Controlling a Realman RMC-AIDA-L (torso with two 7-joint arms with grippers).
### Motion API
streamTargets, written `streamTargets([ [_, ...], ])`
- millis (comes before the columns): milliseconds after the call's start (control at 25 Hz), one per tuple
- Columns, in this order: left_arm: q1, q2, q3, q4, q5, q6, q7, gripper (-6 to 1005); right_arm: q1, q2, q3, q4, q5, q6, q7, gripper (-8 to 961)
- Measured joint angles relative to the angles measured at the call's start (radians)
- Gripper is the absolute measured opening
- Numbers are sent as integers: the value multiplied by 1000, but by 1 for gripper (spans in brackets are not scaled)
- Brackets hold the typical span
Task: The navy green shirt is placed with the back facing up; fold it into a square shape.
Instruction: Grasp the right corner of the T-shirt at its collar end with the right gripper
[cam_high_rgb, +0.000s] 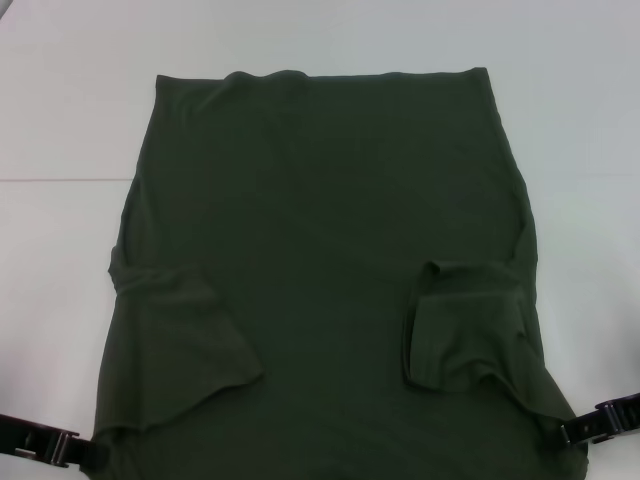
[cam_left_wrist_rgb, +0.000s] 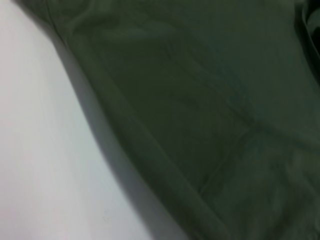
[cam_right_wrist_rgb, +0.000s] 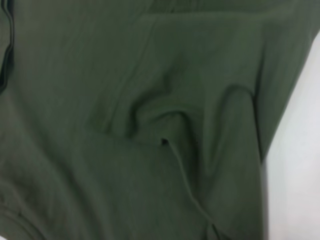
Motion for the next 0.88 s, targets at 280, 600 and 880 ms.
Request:
streamTargets([
  [280, -2, -1, 1, 0, 0, 3, 1, 49, 6, 7, -16, 12, -1, 12, -8, 803],
  [600, -1, -2, 0, 0, 0, 4, 3, 49, 3, 8, -65, 12, -2, 36, 1, 744],
  [880, 3, -2, -1, 0, 0, 5, 4, 49, 5, 9, -63, 10, 9, 15, -12, 583],
])
